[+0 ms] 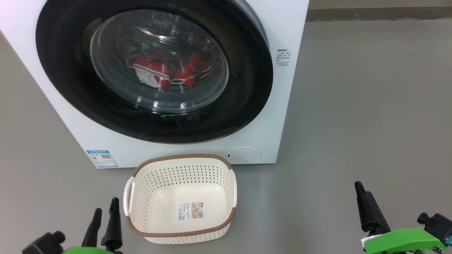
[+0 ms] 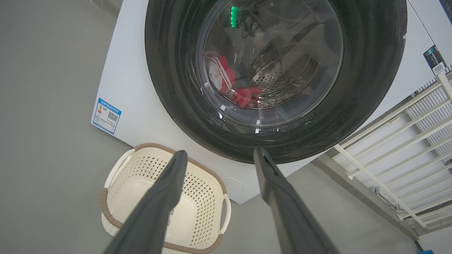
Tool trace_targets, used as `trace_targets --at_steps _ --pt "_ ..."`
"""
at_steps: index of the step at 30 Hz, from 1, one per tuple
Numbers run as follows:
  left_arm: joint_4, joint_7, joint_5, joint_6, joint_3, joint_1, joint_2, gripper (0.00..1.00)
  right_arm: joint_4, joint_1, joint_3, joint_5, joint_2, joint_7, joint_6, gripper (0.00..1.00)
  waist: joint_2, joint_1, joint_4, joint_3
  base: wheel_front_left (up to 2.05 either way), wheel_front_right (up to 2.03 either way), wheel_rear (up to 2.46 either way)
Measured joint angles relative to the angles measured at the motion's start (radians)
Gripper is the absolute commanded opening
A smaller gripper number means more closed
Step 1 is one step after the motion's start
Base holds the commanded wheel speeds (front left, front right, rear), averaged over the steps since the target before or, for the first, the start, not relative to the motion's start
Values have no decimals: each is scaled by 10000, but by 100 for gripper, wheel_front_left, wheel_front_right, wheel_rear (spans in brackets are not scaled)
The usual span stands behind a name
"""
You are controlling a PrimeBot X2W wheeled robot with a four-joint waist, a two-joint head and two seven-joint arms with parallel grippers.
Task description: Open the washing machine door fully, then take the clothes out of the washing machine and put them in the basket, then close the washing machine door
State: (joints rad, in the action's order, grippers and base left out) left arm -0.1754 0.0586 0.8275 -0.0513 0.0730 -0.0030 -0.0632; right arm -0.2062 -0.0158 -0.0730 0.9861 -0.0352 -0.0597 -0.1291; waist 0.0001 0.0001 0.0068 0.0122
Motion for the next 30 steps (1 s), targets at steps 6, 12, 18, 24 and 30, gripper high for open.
trace_targets --at_steps 6,12,18,24,30 --pt "-50 163 -876 209 236 50 -111 100 27 189 48 -861 -2 -100 0 100 0 -1 8 -47 0 0 0" --pt "-94 326 -1699 309 441 179 -297 100 125 192 151 -1732 -2 -215 0 100 0 0 16 -108 0 0 0" --pt "-159 548 -2690 535 711 183 -472 100 276 221 242 -2828 -6 -286 0 100 0 0 27 -156 0 0 0" --pt "-213 721 -3300 663 874 188 -535 100 399 491 261 -3785 -12 -301 0 100 0 0 36 -202 0 0 0" --pt "-209 853 -3925 802 1034 194 -629 100 520 570 288 -4525 -12 -301 0 100 0 0 47 -224 0 0 0"
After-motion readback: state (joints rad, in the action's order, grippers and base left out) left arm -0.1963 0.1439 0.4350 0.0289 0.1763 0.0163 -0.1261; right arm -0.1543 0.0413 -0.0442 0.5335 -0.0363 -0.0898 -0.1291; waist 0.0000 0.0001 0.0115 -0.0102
